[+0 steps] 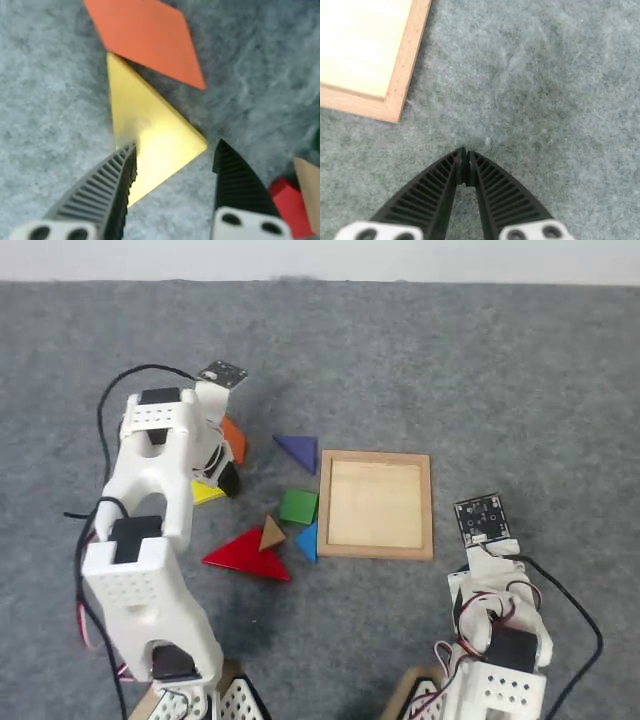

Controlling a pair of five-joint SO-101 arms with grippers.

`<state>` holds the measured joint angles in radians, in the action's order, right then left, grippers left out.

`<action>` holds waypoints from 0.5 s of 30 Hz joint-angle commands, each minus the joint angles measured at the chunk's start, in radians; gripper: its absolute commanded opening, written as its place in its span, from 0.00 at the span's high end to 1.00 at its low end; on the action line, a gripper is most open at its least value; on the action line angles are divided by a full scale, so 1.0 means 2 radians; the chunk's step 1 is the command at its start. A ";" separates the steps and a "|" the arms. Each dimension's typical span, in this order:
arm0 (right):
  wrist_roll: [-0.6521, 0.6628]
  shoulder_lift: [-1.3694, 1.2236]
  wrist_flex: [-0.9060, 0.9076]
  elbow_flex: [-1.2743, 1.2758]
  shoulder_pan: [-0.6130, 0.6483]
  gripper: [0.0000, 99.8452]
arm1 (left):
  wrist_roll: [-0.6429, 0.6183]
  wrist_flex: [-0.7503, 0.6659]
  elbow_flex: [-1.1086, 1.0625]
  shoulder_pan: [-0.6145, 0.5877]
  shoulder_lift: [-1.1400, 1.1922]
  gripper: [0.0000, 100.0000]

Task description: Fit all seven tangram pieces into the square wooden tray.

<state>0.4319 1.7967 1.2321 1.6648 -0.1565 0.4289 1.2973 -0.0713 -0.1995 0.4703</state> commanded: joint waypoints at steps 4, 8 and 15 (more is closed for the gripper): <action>0.008 0.007 -0.003 0.009 -0.008 0.99 | -0.030 0.019 0.029 -0.003 0.031 0.71; 0.008 0.007 -0.003 0.009 -0.008 0.99 | -0.029 0.019 0.033 -0.005 0.031 0.71; 0.008 0.007 -0.003 0.009 -0.008 0.99 | -0.012 0.015 0.033 -0.015 0.031 0.71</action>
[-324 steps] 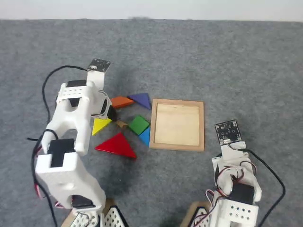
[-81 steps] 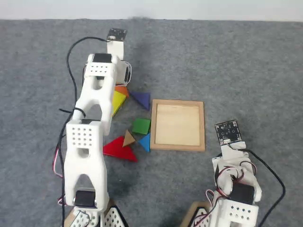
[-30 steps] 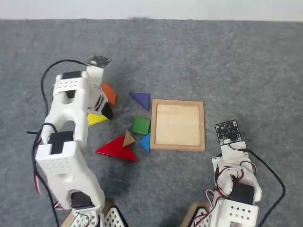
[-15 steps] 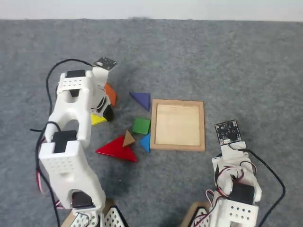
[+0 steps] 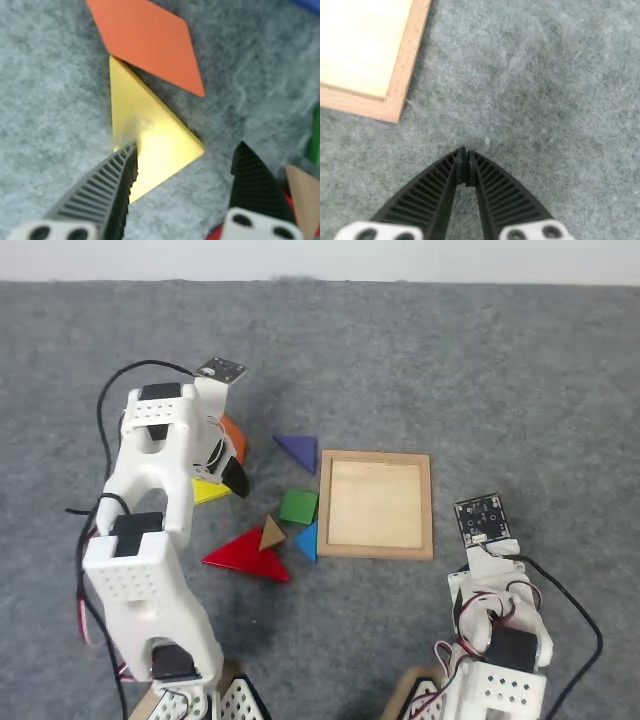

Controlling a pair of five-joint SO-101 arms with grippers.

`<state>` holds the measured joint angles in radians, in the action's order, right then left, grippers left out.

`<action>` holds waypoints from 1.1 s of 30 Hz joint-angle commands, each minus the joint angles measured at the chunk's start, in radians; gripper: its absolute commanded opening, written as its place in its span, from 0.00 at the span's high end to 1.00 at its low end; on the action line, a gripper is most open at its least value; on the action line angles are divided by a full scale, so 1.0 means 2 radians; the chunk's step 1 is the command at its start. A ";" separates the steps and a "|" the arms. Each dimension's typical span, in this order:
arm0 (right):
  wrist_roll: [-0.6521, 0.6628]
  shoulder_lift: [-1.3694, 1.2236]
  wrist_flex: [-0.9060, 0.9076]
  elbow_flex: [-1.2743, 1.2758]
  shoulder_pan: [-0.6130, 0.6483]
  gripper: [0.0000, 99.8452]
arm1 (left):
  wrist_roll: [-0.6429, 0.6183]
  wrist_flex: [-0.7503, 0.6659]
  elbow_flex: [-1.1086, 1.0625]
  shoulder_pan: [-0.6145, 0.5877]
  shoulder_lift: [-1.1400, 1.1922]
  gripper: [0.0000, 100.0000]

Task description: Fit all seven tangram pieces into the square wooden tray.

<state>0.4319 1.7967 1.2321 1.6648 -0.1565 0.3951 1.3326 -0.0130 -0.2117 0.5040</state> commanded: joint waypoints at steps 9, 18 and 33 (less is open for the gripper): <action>0.008 0.007 -0.003 0.009 -0.008 0.99 | 0.029 -0.003 0.003 -0.030 0.014 0.71; 0.008 0.007 -0.003 0.009 -0.008 0.99 | 0.033 0.008 0.015 -0.021 0.028 0.71; 0.008 0.007 -0.003 0.009 -0.006 0.99 | 0.022 0.070 0.008 0.000 -0.022 0.82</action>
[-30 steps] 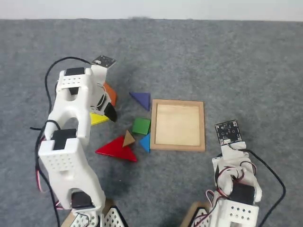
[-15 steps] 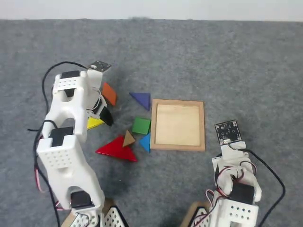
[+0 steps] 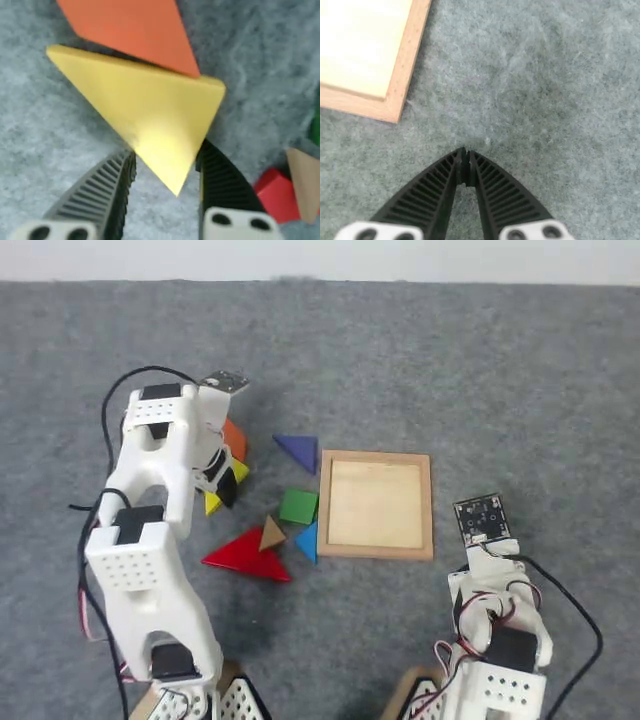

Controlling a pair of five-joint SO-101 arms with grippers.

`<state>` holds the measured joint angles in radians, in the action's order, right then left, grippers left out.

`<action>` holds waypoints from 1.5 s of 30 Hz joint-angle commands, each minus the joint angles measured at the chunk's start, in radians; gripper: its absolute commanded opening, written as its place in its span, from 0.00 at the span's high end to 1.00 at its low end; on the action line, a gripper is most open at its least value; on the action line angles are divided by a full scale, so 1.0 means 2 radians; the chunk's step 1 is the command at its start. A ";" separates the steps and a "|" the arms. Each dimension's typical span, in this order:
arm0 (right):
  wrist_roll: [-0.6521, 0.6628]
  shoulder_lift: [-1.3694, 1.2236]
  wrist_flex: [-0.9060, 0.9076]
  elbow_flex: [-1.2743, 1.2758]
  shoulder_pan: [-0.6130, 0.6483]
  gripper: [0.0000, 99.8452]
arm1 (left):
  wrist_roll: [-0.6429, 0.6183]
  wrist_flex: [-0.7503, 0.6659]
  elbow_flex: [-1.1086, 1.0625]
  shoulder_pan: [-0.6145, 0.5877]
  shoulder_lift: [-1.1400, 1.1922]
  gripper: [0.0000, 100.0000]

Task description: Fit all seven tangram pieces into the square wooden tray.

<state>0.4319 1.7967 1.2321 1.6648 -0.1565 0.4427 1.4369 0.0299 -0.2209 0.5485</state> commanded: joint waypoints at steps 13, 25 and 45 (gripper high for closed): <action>0.008 0.007 -0.003 0.009 -0.005 0.99 | -0.136 -0.047 -0.087 0.027 -0.260 0.82; 0.008 0.007 -0.003 0.009 -0.006 0.99 | -0.241 -0.104 -0.059 0.047 -0.124 0.70; 0.008 0.007 -0.003 0.009 -0.005 0.99 | -0.137 -0.106 -0.053 -0.005 -0.032 0.73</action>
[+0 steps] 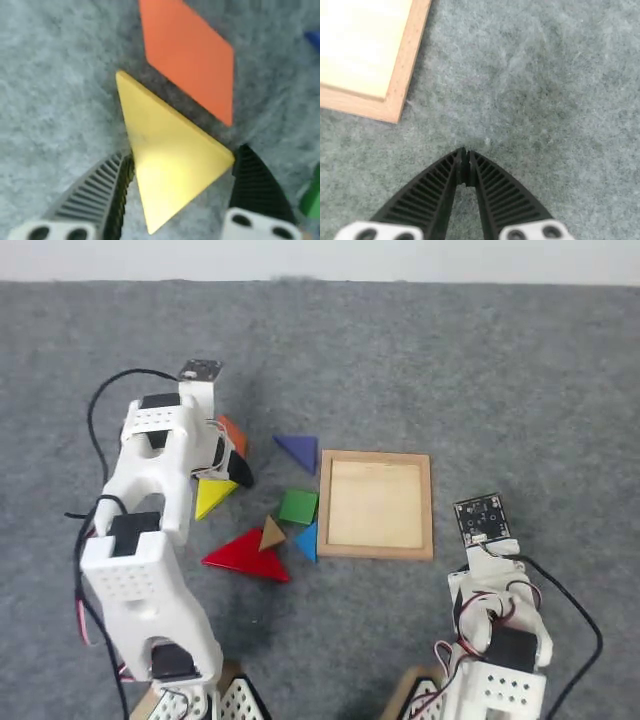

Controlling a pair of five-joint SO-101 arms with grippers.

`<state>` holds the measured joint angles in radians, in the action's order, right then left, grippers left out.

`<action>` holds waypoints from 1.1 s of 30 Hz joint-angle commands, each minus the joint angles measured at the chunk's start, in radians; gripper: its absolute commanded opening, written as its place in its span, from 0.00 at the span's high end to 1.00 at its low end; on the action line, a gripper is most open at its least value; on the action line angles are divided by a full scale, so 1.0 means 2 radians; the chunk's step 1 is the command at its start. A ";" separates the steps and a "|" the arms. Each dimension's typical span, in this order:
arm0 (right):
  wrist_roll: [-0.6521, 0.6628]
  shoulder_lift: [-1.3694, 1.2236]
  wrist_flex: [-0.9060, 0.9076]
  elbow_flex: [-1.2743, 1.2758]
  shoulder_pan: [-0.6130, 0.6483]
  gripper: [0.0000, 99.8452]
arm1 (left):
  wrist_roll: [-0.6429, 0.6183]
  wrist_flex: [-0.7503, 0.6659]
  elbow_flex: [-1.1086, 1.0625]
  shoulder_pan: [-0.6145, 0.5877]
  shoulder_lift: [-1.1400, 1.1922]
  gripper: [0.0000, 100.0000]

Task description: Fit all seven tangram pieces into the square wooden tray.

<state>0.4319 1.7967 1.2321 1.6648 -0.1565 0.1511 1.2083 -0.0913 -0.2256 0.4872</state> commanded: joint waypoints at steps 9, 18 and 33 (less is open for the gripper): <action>0.008 0.007 -0.003 0.009 -0.005 0.99 | 0.011 0.016 0.007 0.031 -0.006 0.80; 0.008 0.007 -0.003 0.009 -0.005 0.99 | 0.012 0.062 0.006 0.051 -0.048 0.82; 0.008 0.007 -0.003 0.009 -0.005 0.99 | -0.125 0.117 0.007 0.278 -0.187 0.82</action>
<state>0.4319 1.7967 1.2321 1.6648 -0.1565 -0.0008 1.4661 -0.0959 0.2056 0.1864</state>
